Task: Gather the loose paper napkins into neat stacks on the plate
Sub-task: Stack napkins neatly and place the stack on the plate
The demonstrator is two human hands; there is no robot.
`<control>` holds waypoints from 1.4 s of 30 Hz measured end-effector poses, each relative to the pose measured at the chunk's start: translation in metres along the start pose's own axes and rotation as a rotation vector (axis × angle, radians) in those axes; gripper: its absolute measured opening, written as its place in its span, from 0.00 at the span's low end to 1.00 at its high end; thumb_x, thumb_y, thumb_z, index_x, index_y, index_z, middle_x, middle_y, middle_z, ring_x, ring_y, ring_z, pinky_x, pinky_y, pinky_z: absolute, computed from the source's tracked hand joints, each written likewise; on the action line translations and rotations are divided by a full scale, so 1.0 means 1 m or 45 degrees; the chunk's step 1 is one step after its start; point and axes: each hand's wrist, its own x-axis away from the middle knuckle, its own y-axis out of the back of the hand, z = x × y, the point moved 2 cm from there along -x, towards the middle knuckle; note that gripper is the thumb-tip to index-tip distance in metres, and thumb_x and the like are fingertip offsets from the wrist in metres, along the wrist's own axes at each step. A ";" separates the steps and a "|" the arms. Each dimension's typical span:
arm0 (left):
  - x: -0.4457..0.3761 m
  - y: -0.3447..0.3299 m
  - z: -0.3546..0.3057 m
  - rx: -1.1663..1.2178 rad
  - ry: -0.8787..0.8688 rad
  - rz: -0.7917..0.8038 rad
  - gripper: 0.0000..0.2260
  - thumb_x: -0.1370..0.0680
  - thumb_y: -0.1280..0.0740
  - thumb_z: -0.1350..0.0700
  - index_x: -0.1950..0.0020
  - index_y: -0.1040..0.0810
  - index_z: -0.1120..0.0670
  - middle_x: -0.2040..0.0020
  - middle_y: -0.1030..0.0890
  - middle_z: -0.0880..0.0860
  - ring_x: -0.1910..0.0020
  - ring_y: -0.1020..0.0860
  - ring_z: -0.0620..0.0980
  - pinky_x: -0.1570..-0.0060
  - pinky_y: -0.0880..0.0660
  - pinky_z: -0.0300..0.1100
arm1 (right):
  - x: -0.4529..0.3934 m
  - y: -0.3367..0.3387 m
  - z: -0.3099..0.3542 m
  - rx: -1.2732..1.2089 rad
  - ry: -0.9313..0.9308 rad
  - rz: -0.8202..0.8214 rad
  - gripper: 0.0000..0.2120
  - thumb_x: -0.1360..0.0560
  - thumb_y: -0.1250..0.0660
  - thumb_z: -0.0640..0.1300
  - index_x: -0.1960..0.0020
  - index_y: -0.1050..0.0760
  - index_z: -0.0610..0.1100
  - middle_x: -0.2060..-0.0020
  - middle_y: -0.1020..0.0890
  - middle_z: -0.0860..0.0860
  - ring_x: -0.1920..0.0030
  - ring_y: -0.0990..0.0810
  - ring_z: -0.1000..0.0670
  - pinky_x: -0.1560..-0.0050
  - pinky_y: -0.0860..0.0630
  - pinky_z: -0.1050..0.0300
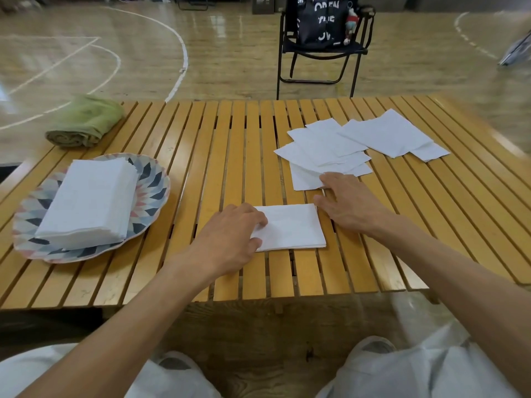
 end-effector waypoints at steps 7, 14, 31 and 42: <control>0.002 0.007 -0.001 0.112 -0.006 -0.105 0.19 0.20 0.33 0.51 0.30 0.29 0.46 0.30 0.28 0.46 0.33 0.31 0.48 0.33 0.35 0.46 | 0.006 0.043 0.002 -0.437 0.000 -0.737 0.12 0.20 0.32 0.43 0.38 0.21 0.43 0.46 0.17 0.49 0.54 0.21 0.54 0.49 0.21 0.56; -0.001 0.015 0.003 0.281 0.012 -0.266 0.22 0.21 0.33 0.50 0.27 0.33 0.45 0.30 0.29 0.45 0.31 0.32 0.47 0.34 0.38 0.43 | 0.011 0.070 0.003 -0.820 0.038 -0.795 0.12 0.22 0.32 0.40 0.39 0.23 0.46 0.55 0.22 0.56 0.58 0.25 0.57 0.58 0.26 0.68; -0.005 0.041 -0.010 1.336 0.074 -0.290 0.37 0.28 0.23 0.49 0.25 0.39 0.47 0.42 0.17 0.43 0.39 0.21 0.42 0.38 0.25 0.46 | 0.028 0.094 0.028 -2.334 -0.052 0.408 0.15 0.22 0.41 0.40 0.37 0.24 0.43 0.47 0.19 0.47 0.49 0.18 0.45 0.54 0.20 0.50; 0.000 0.048 -0.004 1.195 -0.030 -0.624 0.38 0.24 0.27 0.55 0.22 0.46 0.41 0.54 0.17 0.50 0.53 0.17 0.48 0.53 0.18 0.44 | 0.027 0.054 0.023 -1.943 -0.550 0.359 0.21 0.19 0.37 0.52 0.32 0.31 0.41 0.45 0.15 0.41 0.50 0.16 0.45 0.55 0.18 0.50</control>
